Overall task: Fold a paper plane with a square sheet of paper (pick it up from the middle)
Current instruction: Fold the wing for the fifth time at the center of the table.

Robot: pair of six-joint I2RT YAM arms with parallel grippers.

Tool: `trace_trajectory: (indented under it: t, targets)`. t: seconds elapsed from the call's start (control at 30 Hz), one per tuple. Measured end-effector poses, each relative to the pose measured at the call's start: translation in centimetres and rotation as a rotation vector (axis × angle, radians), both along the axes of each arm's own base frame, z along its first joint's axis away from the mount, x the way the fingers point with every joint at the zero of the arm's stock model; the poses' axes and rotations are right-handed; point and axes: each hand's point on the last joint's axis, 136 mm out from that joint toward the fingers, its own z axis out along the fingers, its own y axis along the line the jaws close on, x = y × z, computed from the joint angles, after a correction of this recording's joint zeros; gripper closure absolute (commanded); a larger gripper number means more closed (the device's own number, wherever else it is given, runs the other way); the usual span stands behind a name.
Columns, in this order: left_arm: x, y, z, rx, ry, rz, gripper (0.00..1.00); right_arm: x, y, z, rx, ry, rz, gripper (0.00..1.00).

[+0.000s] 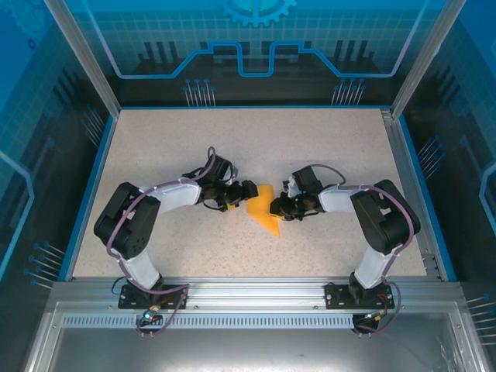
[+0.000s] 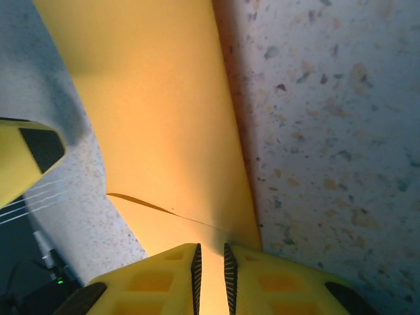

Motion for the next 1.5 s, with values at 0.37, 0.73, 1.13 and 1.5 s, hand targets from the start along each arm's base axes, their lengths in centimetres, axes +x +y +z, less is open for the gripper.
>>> trace_trajectory:
  t: [0.37,0.73,1.13,1.5]
  targets:
    - [-0.5,-1.1,-0.3,-0.004,0.047,-0.003,0.15,0.0,-0.1,0.3,0.111,0.018,0.006,0.79]
    - [-0.6,-1.9,-1.2,-0.04,0.098,0.023,0.21,0.0,-0.1,0.2,0.127,0.029,0.008,0.8]
    - [-0.5,-2.9,-1.5,-0.113,0.111,0.025,0.32,0.0,-0.2,0.2,0.132,0.034,0.007,0.8]
    - [-0.1,-3.4,-1.6,-0.221,0.109,0.075,0.43,0.0,-0.1,0.2,0.142,0.039,0.011,0.79]
